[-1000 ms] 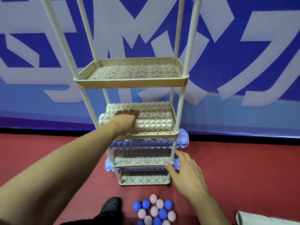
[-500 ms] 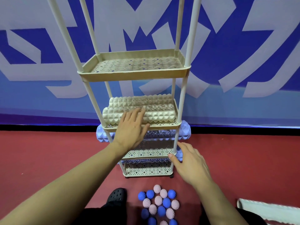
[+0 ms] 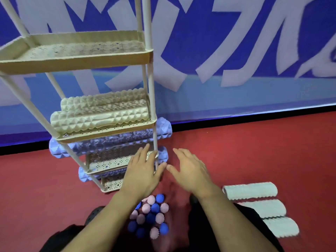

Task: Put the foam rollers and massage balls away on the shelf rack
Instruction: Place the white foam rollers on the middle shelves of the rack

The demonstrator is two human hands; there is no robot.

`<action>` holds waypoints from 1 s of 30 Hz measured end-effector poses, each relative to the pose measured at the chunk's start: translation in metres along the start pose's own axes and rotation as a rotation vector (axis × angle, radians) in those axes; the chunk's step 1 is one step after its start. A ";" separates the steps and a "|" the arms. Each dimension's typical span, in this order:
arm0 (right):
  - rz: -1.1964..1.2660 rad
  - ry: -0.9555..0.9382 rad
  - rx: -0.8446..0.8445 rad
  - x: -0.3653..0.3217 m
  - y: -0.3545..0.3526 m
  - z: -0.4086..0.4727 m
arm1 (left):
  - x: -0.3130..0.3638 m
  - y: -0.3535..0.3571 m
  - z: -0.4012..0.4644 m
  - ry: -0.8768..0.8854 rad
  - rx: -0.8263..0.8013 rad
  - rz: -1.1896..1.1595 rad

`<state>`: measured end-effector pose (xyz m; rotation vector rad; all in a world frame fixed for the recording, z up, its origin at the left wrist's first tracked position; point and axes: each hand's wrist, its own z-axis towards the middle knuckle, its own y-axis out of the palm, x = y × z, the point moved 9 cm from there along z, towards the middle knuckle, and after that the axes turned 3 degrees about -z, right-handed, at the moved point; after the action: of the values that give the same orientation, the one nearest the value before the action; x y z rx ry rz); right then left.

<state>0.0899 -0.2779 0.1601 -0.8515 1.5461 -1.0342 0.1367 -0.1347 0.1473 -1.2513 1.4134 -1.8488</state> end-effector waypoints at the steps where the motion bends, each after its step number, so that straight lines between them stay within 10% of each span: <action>1: -0.011 0.023 0.000 0.015 -0.005 -0.002 | 0.007 0.005 0.006 0.002 -0.015 -0.007; 19: -0.303 0.319 -0.551 0.362 0.095 -0.010 | 0.111 0.119 0.083 0.153 -0.103 -0.177; 30: -0.240 0.328 -0.726 0.441 0.249 -0.057 | 0.122 0.184 0.092 0.124 -0.281 -0.185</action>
<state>-0.0582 -0.5742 -0.2272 -1.4409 2.1932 -0.7961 0.1357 -0.3396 0.0246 -1.4670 1.7230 -1.9264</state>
